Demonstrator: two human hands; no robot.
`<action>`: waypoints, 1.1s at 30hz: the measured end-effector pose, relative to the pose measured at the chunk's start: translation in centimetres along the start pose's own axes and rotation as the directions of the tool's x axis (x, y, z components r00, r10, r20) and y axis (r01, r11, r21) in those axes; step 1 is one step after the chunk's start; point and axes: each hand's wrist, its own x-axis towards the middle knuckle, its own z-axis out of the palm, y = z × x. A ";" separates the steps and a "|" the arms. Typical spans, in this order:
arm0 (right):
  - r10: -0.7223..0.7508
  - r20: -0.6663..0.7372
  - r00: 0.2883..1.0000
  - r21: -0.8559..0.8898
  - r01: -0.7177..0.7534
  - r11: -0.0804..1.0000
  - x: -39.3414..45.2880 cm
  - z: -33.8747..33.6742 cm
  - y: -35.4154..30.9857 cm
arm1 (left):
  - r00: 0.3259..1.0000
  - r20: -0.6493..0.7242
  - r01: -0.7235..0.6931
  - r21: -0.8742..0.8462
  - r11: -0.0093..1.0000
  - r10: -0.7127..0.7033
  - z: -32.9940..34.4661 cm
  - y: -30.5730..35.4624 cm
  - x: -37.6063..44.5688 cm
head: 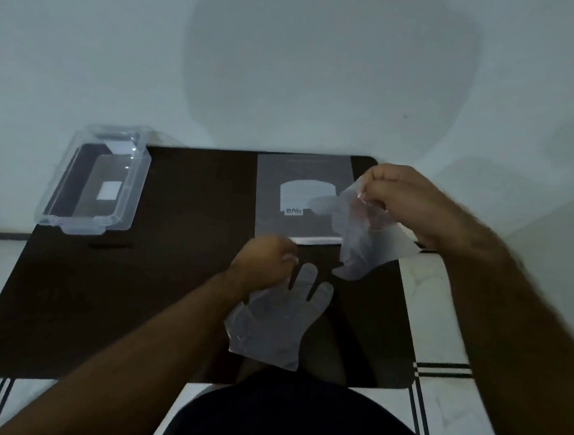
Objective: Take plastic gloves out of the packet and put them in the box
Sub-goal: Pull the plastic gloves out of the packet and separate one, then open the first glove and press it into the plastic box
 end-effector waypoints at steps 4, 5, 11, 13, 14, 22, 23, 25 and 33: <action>-0.101 0.117 0.988 -0.178 0.120 0.977 0.3 -2.1 -4.0 | 0.970 -0.155 -0.243 -0.603 0.760 0.188 -7.8 3.9 1.1; -0.107 0.152 0.983 -0.201 0.137 0.970 0.2 -2.5 -4.9 | 0.949 -0.135 -0.299 -0.668 0.681 0.284 -9.6 5.0 1.4; -0.154 0.219 0.964 -0.226 0.204 0.953 -0.3 -3.2 -8.3 | 0.817 -0.024 -0.400 -0.744 0.536 0.577 -16.0 9.9 2.4; -0.163 0.229 0.960 -0.211 0.212 0.954 -0.4 -3.4 -8.7 | 0.823 -0.002 -0.394 -0.723 0.568 0.568 -16.7 10.6 2.4; -0.166 0.232 0.958 -0.211 0.216 0.953 -0.5 -3.5 -8.9 | 0.827 0.022 -0.388 -0.701 0.599 0.562 -17.0 10.8 2.5; -0.166 0.239 0.957 -0.232 0.222 0.947 -0.6 -3.6 -9.1 | 0.877 0.001 -0.392 -0.577 0.716 0.481 -17.9 10.5 1.8; -0.164 0.239 0.957 -0.227 0.220 0.949 -0.6 -3.7 -9.1 | 0.879 -0.024 -0.394 -0.602 0.694 0.477 -17.8 10.2 1.6; -0.167 0.243 0.955 -0.220 0.222 0.950 -0.3 -3.6 -9.1 | 0.880 -0.065 -0.390 -0.664 0.638 0.470 -17.7 9.6 1.2; -0.268 0.201 0.942 0.033 0.267 0.963 0.5 -1.5 -9.5 | 0.927 -0.305 -0.362 -0.875 0.320 0.217 -16.9 5.8 -0.1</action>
